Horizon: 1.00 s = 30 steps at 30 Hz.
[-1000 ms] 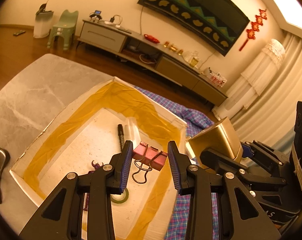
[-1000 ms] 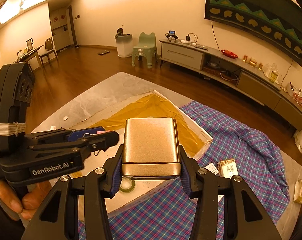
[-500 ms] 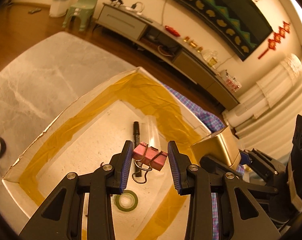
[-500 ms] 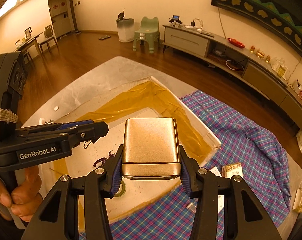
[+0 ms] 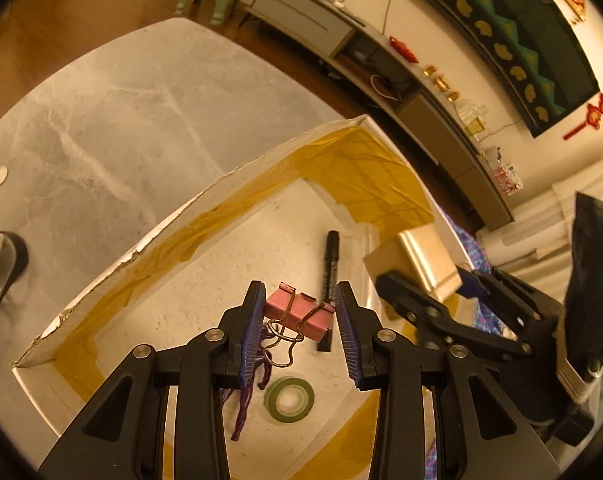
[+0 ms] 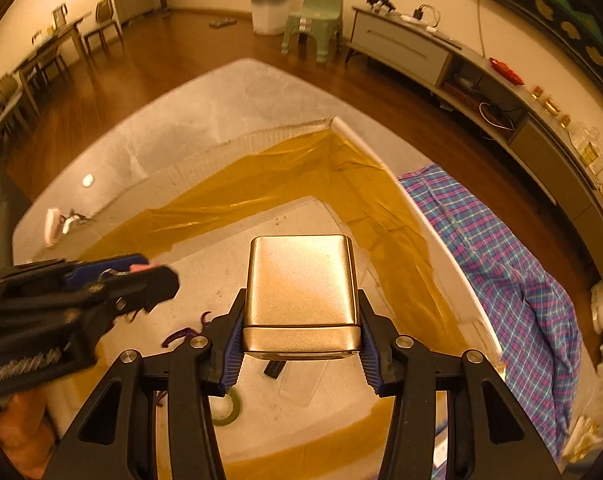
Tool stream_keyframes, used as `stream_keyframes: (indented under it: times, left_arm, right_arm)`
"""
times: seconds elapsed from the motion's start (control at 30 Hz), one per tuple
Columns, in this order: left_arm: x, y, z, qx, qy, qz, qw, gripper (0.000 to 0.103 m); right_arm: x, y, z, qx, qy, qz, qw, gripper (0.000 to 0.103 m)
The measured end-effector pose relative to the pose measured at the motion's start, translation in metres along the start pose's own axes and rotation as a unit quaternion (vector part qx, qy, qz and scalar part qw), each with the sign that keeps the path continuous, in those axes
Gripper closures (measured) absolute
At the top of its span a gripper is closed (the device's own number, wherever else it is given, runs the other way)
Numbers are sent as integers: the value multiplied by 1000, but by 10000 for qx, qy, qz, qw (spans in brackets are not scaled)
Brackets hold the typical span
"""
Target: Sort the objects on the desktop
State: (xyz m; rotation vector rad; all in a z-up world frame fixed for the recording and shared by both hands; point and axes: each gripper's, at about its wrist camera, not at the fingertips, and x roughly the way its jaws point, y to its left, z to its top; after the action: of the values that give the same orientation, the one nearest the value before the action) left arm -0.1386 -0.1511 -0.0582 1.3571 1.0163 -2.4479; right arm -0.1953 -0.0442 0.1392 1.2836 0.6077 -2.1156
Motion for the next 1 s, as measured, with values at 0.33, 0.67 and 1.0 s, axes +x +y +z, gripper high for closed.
stream_keyframes:
  times: [0.33,0.67,1.0]
  left_arm:
    - [13,10,11,-298,-34,-186,9994,65]
    - [17,11,17,-477,-7,-187,9987,56]
    - [0,1,3,-104,-204,47,9997,55]
  right_arm:
    - [42,1,36,113,461,100,9988,53]
    - [51,-9,50,482,430,66,9979,43]
    - [19,3,35,264,481,151,9984,39]
